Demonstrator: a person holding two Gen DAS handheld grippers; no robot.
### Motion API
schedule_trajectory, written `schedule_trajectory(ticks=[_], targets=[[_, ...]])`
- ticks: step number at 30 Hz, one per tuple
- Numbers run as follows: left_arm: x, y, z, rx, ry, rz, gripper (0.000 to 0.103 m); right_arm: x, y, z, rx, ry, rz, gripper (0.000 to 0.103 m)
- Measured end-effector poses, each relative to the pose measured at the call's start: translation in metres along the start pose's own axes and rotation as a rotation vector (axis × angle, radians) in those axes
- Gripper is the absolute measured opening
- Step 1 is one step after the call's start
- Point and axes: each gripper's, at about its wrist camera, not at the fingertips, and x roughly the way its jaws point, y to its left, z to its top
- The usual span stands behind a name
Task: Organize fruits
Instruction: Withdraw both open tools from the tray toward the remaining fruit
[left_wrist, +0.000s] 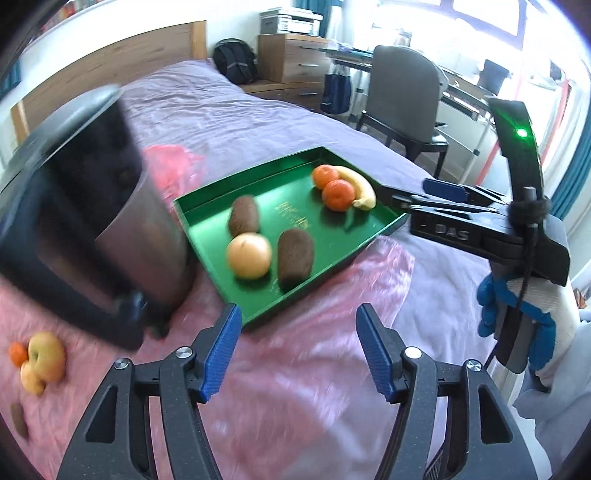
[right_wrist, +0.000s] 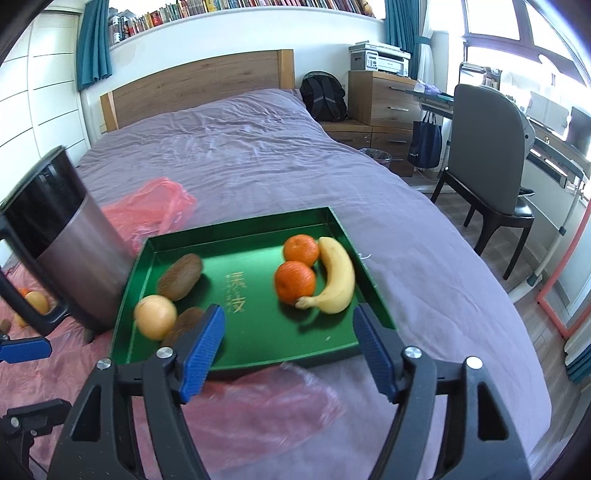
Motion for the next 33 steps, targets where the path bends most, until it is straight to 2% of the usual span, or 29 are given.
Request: schedule_trajectory(ticks=[5, 21, 33], targets=[[-0.025, 0.022, -0.029, -0.064, -0.001, 0.037, 0.059, -0.026, 0.017, -0.015, 0.013, -0.005, 0.037, 0.103], [-0.097, 0.129, -0.121, -0.290, -0.033, 0.252, 0.060, -0.083, 0.084, -0.061, 0.029, 0.008, 0.142, 0.103], [-0.150, 0.207, -0.205, -0.438, -0.042, 0.389, 0.063, -0.104, 0.168, -0.084, -0.088, 0.042, 0.261, 0.103]])
